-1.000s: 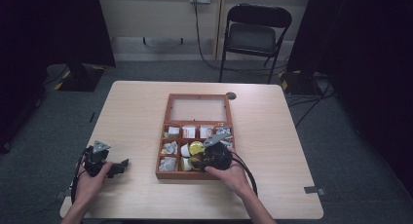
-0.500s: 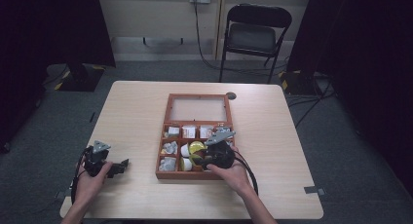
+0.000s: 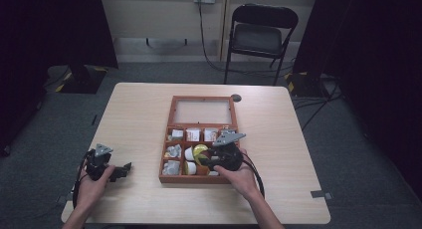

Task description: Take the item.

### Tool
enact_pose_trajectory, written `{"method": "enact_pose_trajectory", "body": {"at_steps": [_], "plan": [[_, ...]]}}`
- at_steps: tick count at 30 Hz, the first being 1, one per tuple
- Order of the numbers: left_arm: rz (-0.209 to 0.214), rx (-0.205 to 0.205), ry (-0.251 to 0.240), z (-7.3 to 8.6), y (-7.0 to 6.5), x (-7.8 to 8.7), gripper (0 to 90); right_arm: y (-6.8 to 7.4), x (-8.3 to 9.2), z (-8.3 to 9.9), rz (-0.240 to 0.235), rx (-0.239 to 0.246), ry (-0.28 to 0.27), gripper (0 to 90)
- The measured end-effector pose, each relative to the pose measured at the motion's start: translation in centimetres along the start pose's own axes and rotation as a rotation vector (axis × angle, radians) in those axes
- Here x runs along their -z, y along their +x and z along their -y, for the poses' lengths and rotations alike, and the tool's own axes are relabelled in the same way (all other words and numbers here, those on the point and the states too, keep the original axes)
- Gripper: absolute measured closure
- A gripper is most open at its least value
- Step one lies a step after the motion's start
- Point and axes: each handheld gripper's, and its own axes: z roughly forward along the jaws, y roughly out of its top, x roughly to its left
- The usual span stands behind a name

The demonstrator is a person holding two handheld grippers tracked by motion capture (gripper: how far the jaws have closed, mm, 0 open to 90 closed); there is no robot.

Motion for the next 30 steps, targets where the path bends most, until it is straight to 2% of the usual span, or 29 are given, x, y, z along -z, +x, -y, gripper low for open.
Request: {"method": "enact_pose_trajectory", "body": {"at_steps": [30], "plan": [[-0.001,0.000,0.000,0.0,0.0,0.0,0.0,-1.1,2.4,-0.6,0.030,-0.036,-0.068,54.7]]}}
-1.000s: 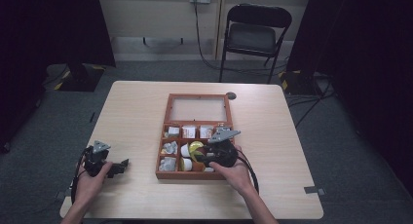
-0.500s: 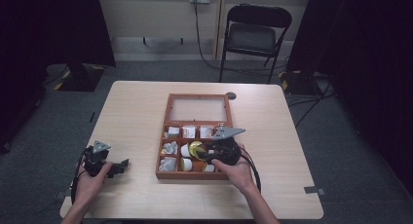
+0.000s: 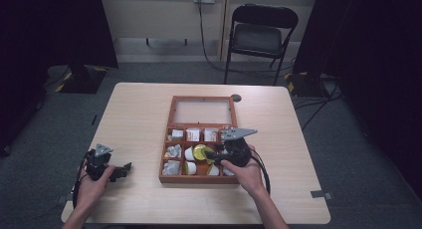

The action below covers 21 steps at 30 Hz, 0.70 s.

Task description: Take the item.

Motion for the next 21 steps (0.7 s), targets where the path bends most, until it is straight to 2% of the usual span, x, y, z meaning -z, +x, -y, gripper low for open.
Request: {"method": "enact_pose_trajectory", "body": {"at_steps": [21], "plan": [[0.000,0.001,0.000,0.0,0.0,0.0,0.0,-1.3,2.2,0.0,0.035,-0.027,-0.041,54.7]]}}
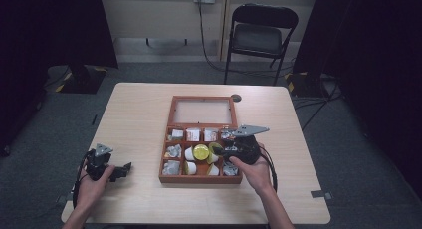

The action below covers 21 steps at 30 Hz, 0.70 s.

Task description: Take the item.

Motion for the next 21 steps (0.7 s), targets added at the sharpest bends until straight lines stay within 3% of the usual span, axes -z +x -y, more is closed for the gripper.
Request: {"method": "enact_pose_trajectory", "body": {"at_steps": [21], "plan": [[0.000,0.000,0.000,0.0,0.0,0.0,0.0,-2.6,2.6,0.4,0.060,-0.062,-0.055,54.6]]}}
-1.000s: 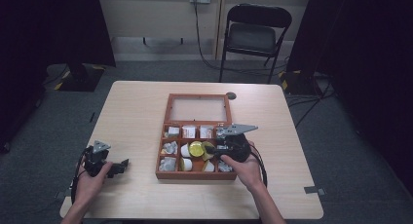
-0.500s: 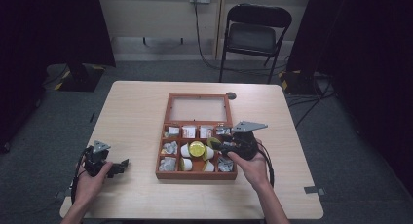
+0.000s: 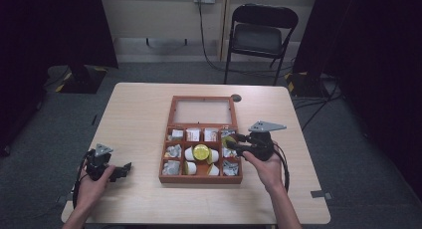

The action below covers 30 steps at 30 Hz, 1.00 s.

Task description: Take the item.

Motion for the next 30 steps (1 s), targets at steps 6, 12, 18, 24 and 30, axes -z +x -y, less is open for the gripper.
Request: {"method": "enact_pose_trajectory", "body": {"at_steps": [6,12,18,24,30], "plan": [[0.000,0.000,0.000,0.0,0.0,0.0,0.0,-1.1,0.5,0.5,0.031,-0.024,-0.004,54.6],[-0.001,0.000,0.000,0.0,0.0,0.0,0.0,-2.3,1.0,1.1,0.054,-0.051,-0.001,54.6],[0.000,0.000,0.000,0.0,0.0,0.0,0.0,-3.6,1.0,2.1,0.085,-0.083,0.009,54.5],[0.000,0.000,0.000,0.0,0.0,0.0,0.0,-5.0,0.9,3.1,0.112,-0.115,0.032,54.5],[0.000,0.000,0.000,0.0,0.0,0.0,0.0,-6.1,1.0,3.9,0.133,-0.147,0.042,54.5]]}}
